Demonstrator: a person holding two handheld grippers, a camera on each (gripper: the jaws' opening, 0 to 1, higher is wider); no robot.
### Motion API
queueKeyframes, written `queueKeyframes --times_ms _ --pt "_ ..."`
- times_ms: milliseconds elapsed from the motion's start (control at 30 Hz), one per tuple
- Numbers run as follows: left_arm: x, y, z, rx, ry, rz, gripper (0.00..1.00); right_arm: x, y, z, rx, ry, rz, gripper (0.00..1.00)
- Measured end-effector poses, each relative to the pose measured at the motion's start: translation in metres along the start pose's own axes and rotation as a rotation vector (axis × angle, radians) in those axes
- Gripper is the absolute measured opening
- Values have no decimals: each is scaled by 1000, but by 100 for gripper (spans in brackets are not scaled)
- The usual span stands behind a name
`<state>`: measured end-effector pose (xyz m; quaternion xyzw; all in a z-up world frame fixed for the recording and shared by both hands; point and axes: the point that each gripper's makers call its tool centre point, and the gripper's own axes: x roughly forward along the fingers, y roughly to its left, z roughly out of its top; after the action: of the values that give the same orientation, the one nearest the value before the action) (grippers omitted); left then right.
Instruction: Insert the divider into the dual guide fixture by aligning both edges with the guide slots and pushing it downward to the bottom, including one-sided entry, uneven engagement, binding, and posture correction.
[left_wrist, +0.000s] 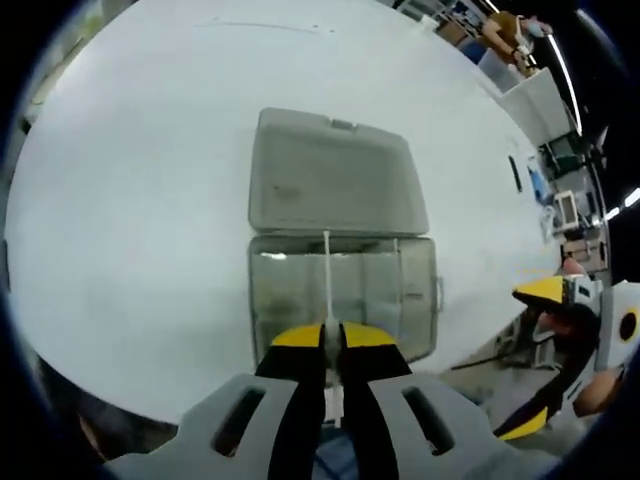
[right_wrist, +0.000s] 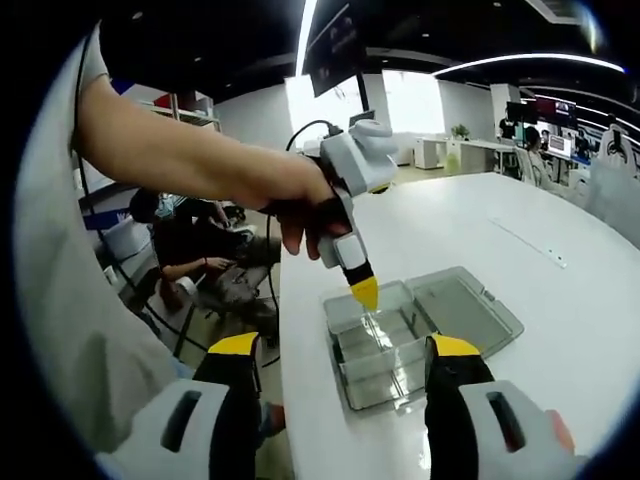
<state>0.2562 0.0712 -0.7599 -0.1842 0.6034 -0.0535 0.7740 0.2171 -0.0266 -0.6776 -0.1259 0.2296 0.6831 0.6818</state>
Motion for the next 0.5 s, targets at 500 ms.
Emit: queueKeyframes --times_ms 500 --pt "10 1 0 8 34 23 1 -1 -3 -2 8 0 -3 63"
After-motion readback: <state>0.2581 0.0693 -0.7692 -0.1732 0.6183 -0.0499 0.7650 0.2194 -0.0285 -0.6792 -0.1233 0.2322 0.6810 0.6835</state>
